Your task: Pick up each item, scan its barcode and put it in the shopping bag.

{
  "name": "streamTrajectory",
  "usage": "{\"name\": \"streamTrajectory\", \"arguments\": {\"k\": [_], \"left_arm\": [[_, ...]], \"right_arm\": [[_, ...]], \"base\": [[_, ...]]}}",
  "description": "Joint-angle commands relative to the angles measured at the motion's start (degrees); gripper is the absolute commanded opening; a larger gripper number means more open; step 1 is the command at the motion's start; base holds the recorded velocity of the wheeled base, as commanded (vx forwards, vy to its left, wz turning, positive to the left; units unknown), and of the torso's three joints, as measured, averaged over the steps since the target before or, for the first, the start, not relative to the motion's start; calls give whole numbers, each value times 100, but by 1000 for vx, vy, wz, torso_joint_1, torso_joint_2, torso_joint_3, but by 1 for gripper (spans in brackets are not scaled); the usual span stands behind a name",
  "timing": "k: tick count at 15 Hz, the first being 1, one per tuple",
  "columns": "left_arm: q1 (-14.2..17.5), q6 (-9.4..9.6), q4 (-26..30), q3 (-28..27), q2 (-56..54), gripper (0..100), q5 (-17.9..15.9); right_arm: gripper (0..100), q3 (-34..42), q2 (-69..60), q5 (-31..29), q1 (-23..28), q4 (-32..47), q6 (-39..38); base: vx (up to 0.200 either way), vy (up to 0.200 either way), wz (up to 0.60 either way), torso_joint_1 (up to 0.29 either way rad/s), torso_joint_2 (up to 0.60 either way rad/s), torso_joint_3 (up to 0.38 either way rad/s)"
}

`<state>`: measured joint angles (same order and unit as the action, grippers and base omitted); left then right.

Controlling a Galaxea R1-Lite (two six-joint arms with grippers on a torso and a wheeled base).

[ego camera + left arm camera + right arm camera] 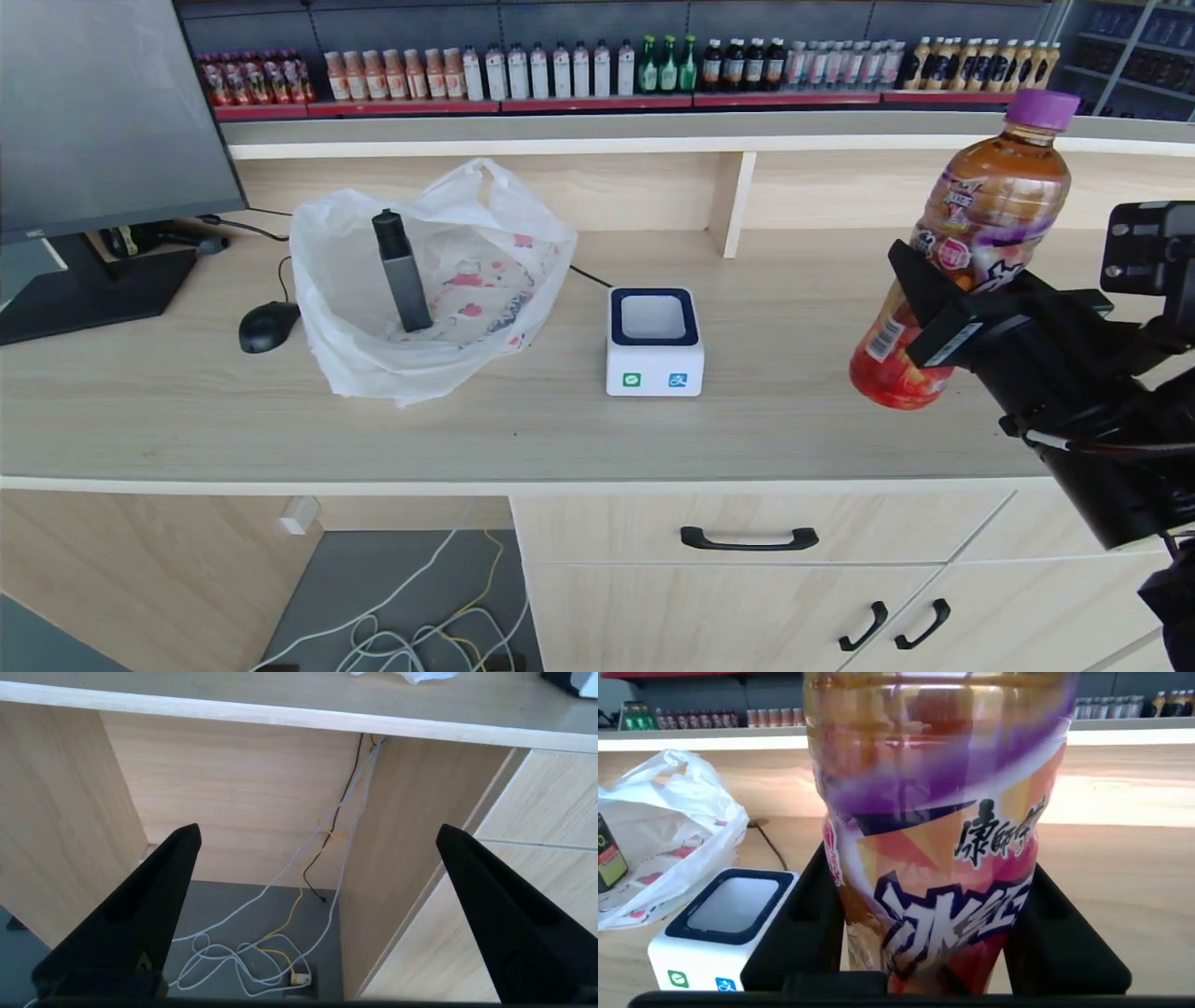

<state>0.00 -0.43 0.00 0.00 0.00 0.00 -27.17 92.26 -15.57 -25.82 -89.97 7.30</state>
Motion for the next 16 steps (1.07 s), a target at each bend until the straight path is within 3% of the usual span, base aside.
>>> {"name": "streamTrajectory", "arguments": {"k": [1,7,13,16], "left_arm": [[0,-1,0,0,0,100,0],[0,8,0,0,0,100,0],[0,25,0,0,0,100,0],[0,25,0,0,0,100,0]], "right_arm": [[0,-42,38,1,-99,-3,17],[0,-42,-15,-236,-222,-3,70],[0,-649,161,-183,-292,5,456],[0,-1211,205,-183,-292,524,984]], "base": [[0,200,0,-2,2,2],[0,200,0,-2,2,3],[0,0,0,0,0,0],[0,0,0,0,0,0]]}}
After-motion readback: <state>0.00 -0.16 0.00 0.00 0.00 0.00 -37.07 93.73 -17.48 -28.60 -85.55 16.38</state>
